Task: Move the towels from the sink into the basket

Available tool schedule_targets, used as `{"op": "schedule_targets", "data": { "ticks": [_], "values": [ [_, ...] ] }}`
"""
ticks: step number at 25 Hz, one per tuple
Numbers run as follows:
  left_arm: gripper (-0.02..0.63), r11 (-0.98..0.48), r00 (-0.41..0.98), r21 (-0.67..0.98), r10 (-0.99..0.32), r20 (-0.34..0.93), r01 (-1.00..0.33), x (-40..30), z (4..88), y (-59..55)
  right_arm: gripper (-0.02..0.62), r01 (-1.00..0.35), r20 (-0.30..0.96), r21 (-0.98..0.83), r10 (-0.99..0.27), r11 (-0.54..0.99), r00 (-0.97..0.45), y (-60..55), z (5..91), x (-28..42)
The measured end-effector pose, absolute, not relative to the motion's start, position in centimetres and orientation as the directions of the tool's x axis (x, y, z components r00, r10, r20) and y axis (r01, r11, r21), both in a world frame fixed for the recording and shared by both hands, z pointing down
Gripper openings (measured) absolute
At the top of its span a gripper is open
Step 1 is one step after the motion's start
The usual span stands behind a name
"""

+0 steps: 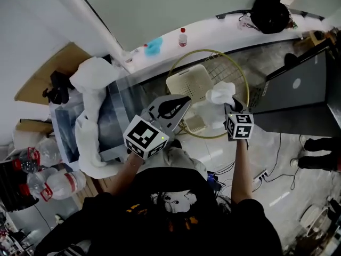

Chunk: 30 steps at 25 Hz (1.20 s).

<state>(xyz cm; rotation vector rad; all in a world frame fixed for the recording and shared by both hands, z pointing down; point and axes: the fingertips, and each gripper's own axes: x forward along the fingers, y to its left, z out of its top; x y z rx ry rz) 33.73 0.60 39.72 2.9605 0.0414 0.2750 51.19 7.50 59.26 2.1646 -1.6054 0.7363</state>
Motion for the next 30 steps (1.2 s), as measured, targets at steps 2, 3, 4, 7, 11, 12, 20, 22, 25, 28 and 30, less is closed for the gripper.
{"op": "schedule_targets", "data": {
  "ticks": [2,3,4,7,11,12,20,22,25,28,30],
  "values": [
    [0.008,-0.986,0.978,0.166,0.066,0.196,0.033,34.5,39.9,1.7,0.058,-0.950,0.646,-0.048,-0.735,-0.309,0.207,8.2,62.4,51.2],
    [0.008,-0.986,0.976,0.165,0.074,0.206,0.040,34.7,40.0,2.1,0.058,-0.946,0.669,-0.061,-0.717,-0.318,0.198,8.5,63.9,51.2],
    [0.008,-0.985,0.973,0.165,0.079,0.215,0.044,35.0,40.3,2.5,0.058,-0.941,0.688,-0.073,-0.700,-0.329,0.191,8.8,65.3,51.4],
    [0.008,-0.985,0.966,0.164,0.085,0.245,0.046,35.4,41.2,3.1,0.063,-0.925,0.728,-0.120,-0.666,-0.360,0.165,9.1,69.3,51.9],
    [0.008,-0.987,0.959,0.157,0.071,0.273,0.028,35.6,42.1,3.0,0.084,-0.916,0.777,-0.174,-0.622,-0.360,0.097,8.8,73.8,51.3],
    [0.008,-0.987,0.959,0.158,0.065,0.276,0.021,35.7,42.2,2.9,0.095,-0.919,0.793,-0.172,-0.603,-0.354,0.083,8.9,74.7,51.1],
    [0.008,-0.988,0.957,0.155,0.040,0.288,-0.006,35.3,42.4,2.7,0.236,-0.909,0.812,-0.205,-0.582,-0.363,0.050,9.1,76.0,50.1],
    [0.008,-0.988,0.959,0.153,0.022,0.283,-0.023,34.8,42.2,2.3,0.242,-0.925,0.788,-0.207,-0.614,-0.317,0.034,8.6,74.3,49.4],
    [0.008,-0.988,0.962,0.148,-0.006,0.273,-0.048,33.9,41.7,1.7,0.242,-0.942,0.735,-0.207,-0.678,-0.264,0.028,8.1,70.7,48.3],
    [0.008,-0.987,0.965,0.143,-0.031,0.259,-0.071,32.8,41.1,1.1,0.233,-0.948,0.677,-0.203,-0.735,-0.247,0.047,7.6,66.7,47.4],
    [0.008,-0.986,0.967,0.142,-0.050,0.250,-0.088,31.7,40.7,0.6,0.206,-0.948,0.640,-0.209,-0.767,-0.241,0.054,7.1,64.2,46.6]
  ]
}}
